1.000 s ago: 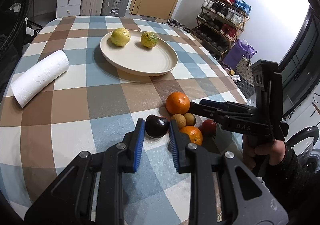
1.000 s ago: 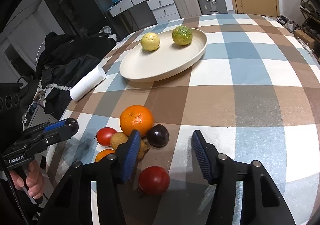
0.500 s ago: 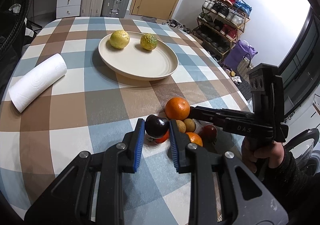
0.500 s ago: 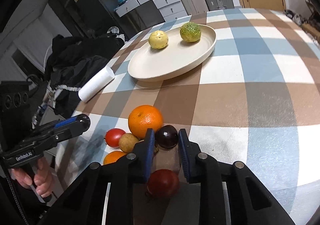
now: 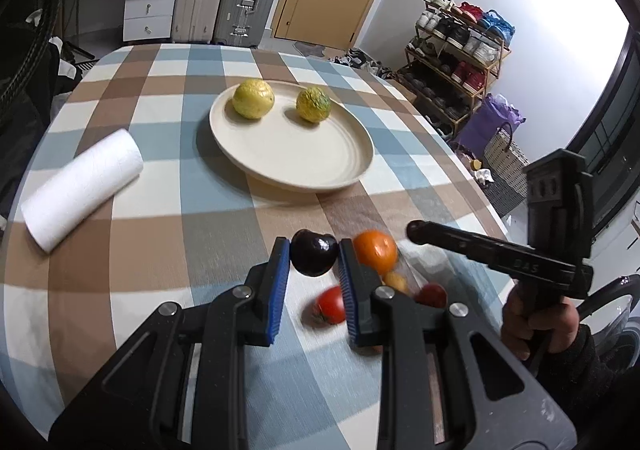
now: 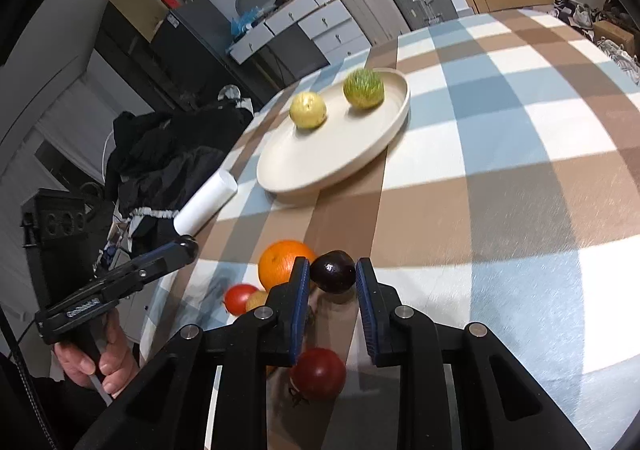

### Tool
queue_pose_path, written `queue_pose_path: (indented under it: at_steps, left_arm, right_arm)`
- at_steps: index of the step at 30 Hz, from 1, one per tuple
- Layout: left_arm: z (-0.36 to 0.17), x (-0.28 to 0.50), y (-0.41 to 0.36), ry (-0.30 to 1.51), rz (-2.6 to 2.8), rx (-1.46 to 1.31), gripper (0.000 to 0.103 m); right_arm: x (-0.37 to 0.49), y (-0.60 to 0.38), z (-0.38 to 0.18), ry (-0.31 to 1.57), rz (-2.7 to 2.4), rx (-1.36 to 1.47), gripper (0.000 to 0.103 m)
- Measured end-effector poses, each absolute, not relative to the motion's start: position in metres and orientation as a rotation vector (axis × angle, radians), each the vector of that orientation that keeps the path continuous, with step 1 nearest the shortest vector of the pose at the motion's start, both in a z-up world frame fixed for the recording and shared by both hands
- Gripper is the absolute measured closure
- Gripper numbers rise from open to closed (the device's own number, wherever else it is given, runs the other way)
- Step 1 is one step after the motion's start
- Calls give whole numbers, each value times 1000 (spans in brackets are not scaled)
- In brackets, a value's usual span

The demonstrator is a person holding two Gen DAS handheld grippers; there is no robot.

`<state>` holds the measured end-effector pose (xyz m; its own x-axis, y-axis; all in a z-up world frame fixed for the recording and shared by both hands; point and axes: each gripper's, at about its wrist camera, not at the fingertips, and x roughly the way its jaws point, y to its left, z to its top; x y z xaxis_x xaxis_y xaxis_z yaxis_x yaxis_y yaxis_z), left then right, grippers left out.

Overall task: Organize fruits
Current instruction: 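Lift the plum with the left tool while the right tool grasps another dark plum, then carry both plums onto the cream plate and open both tools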

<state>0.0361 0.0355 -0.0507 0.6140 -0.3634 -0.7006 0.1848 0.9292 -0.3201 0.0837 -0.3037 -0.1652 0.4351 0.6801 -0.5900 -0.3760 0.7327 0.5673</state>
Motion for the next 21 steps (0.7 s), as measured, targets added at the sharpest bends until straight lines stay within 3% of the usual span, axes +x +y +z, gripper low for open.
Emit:
queue_pose_path:
  at_steps: [21]
  left_arm:
    - [-35,175,62,820,-211,-260,81]
  right_arm:
    - [202,-278,-64,721,763,327,79]
